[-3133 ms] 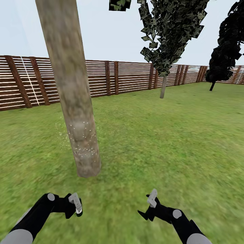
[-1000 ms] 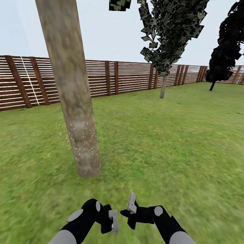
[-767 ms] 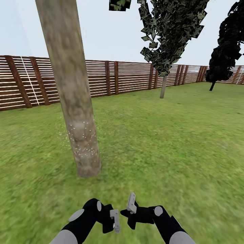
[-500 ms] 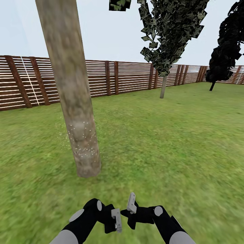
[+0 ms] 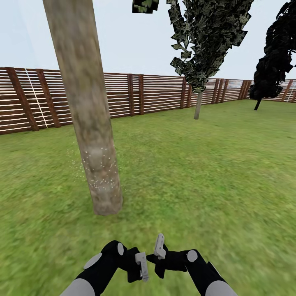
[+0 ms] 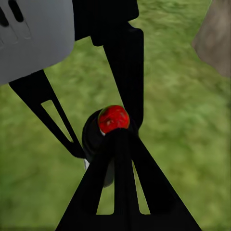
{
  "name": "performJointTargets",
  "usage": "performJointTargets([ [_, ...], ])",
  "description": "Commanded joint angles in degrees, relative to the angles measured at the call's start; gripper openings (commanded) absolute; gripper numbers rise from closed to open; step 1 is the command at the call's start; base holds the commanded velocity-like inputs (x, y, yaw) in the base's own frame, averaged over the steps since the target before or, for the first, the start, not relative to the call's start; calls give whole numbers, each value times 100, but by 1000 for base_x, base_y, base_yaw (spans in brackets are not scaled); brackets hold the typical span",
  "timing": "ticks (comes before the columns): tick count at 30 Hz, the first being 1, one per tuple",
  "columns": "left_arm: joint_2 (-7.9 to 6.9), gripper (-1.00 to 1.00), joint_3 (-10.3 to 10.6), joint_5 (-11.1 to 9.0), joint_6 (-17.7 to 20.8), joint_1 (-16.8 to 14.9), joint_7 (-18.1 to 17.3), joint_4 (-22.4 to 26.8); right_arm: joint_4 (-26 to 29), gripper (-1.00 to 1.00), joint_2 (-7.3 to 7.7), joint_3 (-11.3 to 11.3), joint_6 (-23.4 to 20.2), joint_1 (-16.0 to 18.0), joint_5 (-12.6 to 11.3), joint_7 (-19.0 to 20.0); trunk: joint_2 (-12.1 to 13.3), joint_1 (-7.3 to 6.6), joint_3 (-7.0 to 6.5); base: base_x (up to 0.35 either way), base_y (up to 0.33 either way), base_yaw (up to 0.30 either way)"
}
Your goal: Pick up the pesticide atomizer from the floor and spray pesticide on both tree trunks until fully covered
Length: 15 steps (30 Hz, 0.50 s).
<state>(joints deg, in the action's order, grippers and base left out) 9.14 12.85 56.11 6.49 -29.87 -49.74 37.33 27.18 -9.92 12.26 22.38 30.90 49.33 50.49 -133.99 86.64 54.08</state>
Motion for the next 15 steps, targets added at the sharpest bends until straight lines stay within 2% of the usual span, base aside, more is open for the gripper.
performJointTargets([
  [1,0,-100,12,-21,55,-2,-27,11,6,-100,-8,49,21,3,47,31,-3,-1,6,0,0,0],
  [7,-2,-100,16,-78,58,0,-26,0,6,-100,-8,49,21,3,46,31,-3,-1,6,0,0,0],
  [11,-74,-100,8,-31,67,-5,-17,-18,0,-100,-8,49,24,3,42,31,-3,-1,6,0,0,0],
  [13,-177,-100,-6,-5,104,-4,0,-22,-2,-100,-8,49,22,3,41,31,-3,-1,6,0,0,0],
  [15,-452,-100,-3,4,133,-2,11,-23,-2,-100,-8,49,24,3,46,31,-3,-1,6,0,0,0],
])
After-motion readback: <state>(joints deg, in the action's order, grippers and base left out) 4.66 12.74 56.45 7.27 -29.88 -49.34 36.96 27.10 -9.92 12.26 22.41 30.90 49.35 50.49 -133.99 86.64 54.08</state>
